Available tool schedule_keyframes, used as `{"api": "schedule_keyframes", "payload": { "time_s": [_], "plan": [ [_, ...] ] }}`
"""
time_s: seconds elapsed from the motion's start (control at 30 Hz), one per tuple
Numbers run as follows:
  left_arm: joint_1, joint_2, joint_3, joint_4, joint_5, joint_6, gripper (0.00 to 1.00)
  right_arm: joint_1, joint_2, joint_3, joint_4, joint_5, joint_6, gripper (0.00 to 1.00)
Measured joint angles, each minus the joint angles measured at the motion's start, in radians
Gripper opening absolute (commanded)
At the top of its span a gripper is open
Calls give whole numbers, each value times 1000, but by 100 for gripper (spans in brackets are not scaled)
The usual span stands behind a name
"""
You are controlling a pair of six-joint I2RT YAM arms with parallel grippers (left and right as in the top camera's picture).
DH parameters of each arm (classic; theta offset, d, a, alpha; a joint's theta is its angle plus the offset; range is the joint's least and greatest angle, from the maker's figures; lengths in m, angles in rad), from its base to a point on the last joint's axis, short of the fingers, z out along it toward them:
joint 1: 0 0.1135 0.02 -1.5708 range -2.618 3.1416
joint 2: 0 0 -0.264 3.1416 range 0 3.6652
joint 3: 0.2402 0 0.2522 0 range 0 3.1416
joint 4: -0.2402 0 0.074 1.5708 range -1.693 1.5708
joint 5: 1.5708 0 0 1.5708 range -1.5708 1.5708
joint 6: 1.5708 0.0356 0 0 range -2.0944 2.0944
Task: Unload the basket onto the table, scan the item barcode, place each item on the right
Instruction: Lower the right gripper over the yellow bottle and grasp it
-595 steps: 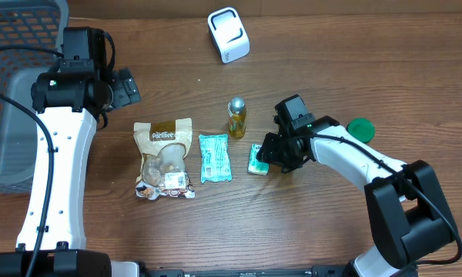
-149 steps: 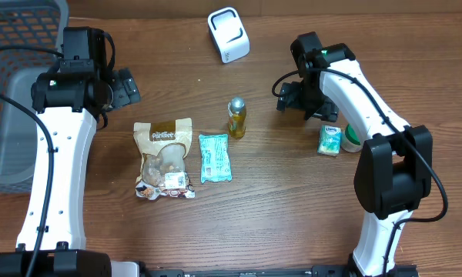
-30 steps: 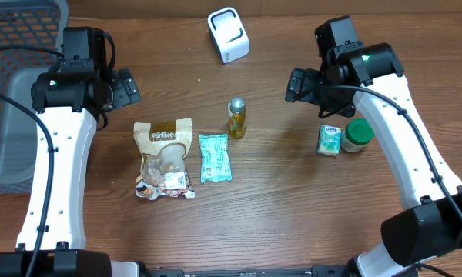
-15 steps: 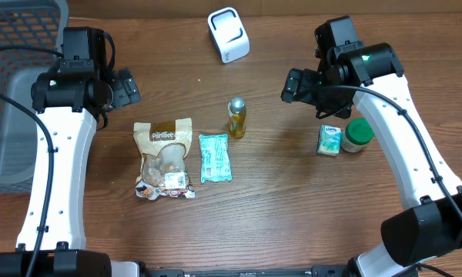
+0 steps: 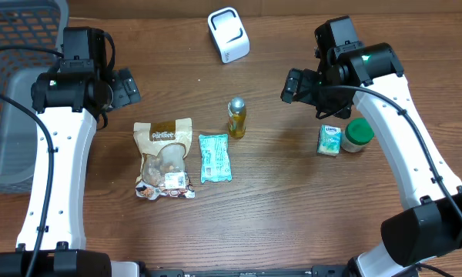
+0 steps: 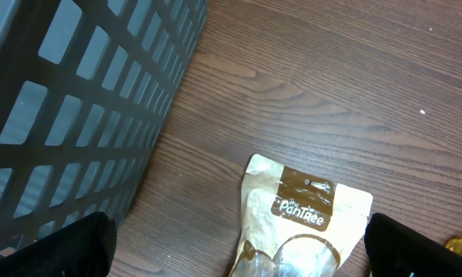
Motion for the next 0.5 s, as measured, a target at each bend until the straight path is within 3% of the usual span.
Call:
{"api": "schedule_keyframes", "payload": {
  "time_s": [0.5],
  "plan": [
    [0,0,0,0,0,0,100,126,5,0,19,-5,1,100]
  ]
}}
